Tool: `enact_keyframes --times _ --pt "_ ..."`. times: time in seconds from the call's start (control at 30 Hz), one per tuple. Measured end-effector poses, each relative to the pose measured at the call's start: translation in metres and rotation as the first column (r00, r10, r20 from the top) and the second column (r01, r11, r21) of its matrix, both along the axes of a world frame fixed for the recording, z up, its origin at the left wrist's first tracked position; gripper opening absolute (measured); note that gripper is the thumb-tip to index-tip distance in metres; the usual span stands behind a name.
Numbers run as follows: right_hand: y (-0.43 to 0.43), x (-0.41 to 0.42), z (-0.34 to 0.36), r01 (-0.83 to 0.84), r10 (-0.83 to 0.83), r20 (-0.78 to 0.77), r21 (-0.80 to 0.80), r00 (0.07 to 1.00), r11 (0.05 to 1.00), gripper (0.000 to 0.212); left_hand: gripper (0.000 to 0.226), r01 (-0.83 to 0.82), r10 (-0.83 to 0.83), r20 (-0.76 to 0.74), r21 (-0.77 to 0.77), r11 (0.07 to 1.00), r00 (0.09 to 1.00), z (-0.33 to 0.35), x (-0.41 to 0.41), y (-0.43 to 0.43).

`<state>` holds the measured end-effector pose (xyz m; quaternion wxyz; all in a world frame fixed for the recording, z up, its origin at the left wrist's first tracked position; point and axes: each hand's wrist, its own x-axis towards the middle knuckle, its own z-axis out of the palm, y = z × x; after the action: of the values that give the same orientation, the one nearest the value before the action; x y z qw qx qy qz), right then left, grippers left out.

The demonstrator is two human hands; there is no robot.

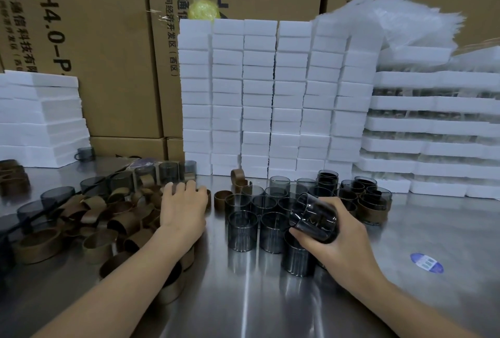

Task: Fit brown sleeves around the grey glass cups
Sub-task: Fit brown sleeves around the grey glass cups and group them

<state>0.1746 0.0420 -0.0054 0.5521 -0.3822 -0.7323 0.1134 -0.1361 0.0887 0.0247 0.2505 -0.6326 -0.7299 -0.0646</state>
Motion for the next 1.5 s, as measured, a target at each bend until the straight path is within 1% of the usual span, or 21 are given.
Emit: enact_keyframes --times 0.03,0.07,0.13,0.17,0.23,0.27,0.33,0.43,0.5,0.6,0.8,0.93,1.0,1.07,1.17,1.3,1.37,1.43,1.5 --pt "0.001 0.0 0.0 0.003 -0.003 0.005 0.0 1.0 1.0 0.058 0.052 0.018 -0.018 0.005 0.027 0.999 1.0 -0.001 0.0 0.0" --pt "0.001 0.001 -0.001 0.006 -0.006 0.008 0.0 1.0 1.0 0.059 0.05 0.045 -0.049 0.042 0.071 0.996 0.998 -0.001 -0.001 -0.001" --pt "0.002 0.001 -0.002 0.014 -0.014 -0.002 -0.003 1.0 1.0 0.06 0.054 0.113 -0.164 0.21 0.233 0.966 0.964 0.002 0.0 -0.003" --pt "0.002 0.0 -0.002 0.02 -0.02 -0.019 0.001 1.0 1.0 0.062 0.058 0.144 -0.255 0.312 0.34 0.929 0.915 0.004 0.003 -0.004" --pt "0.003 0.0 -0.003 0.034 -0.034 -0.064 0.009 0.997 0.999 0.069 0.062 0.188 -0.462 0.47 0.52 0.834 0.752 0.009 0.013 -0.006" --pt "0.003 -0.001 -0.003 0.04 -0.039 -0.085 0.007 0.996 0.999 0.073 0.063 0.205 -0.544 0.521 0.571 0.795 0.657 0.011 0.02 -0.008" --pt "0.005 0.0 -0.002 0.054 -0.054 -0.111 -0.004 0.992 0.999 0.077 0.064 0.239 -0.636 0.601 0.608 0.757 0.484 0.015 0.037 -0.012" --pt "0.006 0.002 -0.001 0.069 -0.072 -0.173 -0.026 0.982 0.997 0.071 0.061 0.333 -0.684 0.661 0.598 0.729 0.309 0.013 0.066 -0.023" --pt "0.007 0.002 0.0 0.095 -0.095 -0.208 -0.012 0.973 0.995 0.065 0.062 0.401 -0.707 0.664 0.595 0.696 0.243 0.007 0.083 -0.028" --pt "0.008 0.003 0.003 0.161 -0.153 -0.223 0.015 0.963 0.987 0.06 0.07 0.504 -0.736 0.635 0.568 0.65 0.234 -0.004 0.097 -0.031" --pt "0.008 0.001 0.001 0.121 -0.125 -0.29 -0.031 0.949 0.992 0.058 0.066 0.636 -0.797 0.517 0.51 0.579 0.312 -0.012 0.1 -0.032" --pt "0.005 -0.002 0.002 0.12 -0.12 -0.292 -0.019 0.949 0.993 0.063 0.07 0.669 -0.829 0.425 0.5 0.55 0.364 -0.01 0.1 -0.036" --pt "0.005 -0.004 0.002 0.163 -0.158 -0.279 -0.004 0.947 0.987 0.07 0.071 0.684 -0.837 0.392 0.49 0.541 0.382 -0.009 0.101 -0.039" --pt "0.005 -0.004 0.002 0.184 -0.172 -0.253 0.021 0.952 0.983 0.071 0.07 0.695 -0.842 0.367 0.478 0.536 0.396 -0.008 0.102 -0.041" --pt "0.003 -0.005 0.0 0.162 -0.147 -0.216 0.056 0.965 0.985 0.071 0.069 0.704 -0.845 0.336 0.469 0.533 0.416 -0.007 0.104 -0.042" --pt "-0.001 -0.008 0.0 0.113 -0.097 -0.228 0.058 0.969 0.992 0.071 0.068 0.704 -0.844 0.333 0.467 0.535 0.42 -0.008 0.103 -0.04" --pt "-0.003 -0.01 0.001 0.109 -0.094 -0.229 0.055 0.969 0.992 0.071 0.069 0.717 -0.838 0.383 0.446 0.536 0.389 -0.009 0.102 -0.04" --pt "-0.004 -0.011 0.001 0.113 -0.098 -0.223 0.057 0.97 0.992 0.07 0.069 0.746 -0.828 0.463 0.418 0.518 0.316 -0.009 0.102 -0.041" --pt "-0.005 -0.01 0.001 0.112 -0.097 -0.218 0.058 0.971 0.992 0.07 0.06 0.759 -0.824 0.495 0.415 0.502 0.275 -0.009 0.103 -0.042"
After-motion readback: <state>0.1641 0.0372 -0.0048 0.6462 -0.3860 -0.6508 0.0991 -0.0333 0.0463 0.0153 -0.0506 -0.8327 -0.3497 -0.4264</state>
